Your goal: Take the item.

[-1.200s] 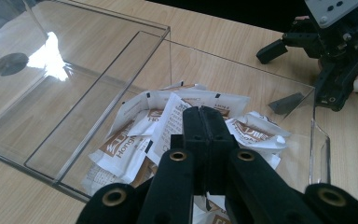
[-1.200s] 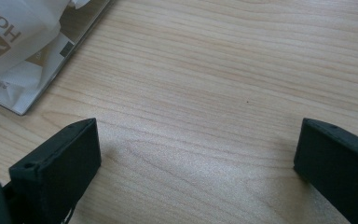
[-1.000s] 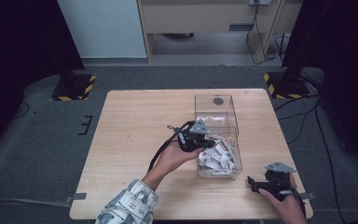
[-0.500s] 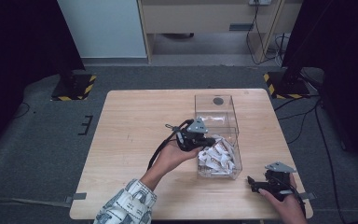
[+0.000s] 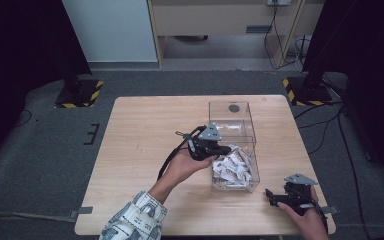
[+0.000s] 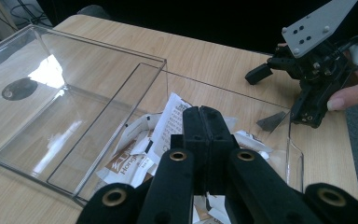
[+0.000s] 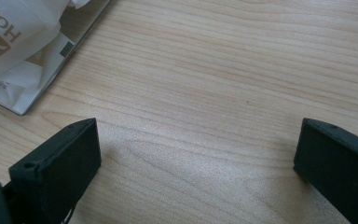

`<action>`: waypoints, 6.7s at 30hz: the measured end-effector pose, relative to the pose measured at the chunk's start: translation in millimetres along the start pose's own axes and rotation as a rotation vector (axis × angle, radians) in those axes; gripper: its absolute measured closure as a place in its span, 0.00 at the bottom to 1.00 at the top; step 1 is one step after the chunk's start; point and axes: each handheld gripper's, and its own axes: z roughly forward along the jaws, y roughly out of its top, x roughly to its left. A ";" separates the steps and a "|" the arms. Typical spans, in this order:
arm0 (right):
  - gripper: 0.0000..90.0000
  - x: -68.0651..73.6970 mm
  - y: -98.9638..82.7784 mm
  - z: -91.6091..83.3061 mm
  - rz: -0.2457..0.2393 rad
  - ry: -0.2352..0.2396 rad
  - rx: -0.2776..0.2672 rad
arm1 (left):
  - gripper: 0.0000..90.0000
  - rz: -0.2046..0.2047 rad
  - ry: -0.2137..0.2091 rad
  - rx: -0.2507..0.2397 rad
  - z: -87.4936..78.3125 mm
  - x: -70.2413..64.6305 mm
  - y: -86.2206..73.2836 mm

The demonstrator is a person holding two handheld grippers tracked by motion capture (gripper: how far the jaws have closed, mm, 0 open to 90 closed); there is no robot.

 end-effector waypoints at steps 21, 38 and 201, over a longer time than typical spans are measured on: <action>0.01 0.3 0.1 0.0 0.003 -0.001 0.000 | 0.99 -0.011 0.011 -0.039 -16.3 5.4 2.1; 0.01 0.4 0.1 0.1 0.005 -0.003 0.000 | 0.99 -0.019 0.029 -0.082 -31.4 10.6 3.8; 0.01 0.4 0.1 0.1 0.002 -0.002 0.000 | 0.99 -0.226 0.294 0.125 -44.9 126.3 -145.9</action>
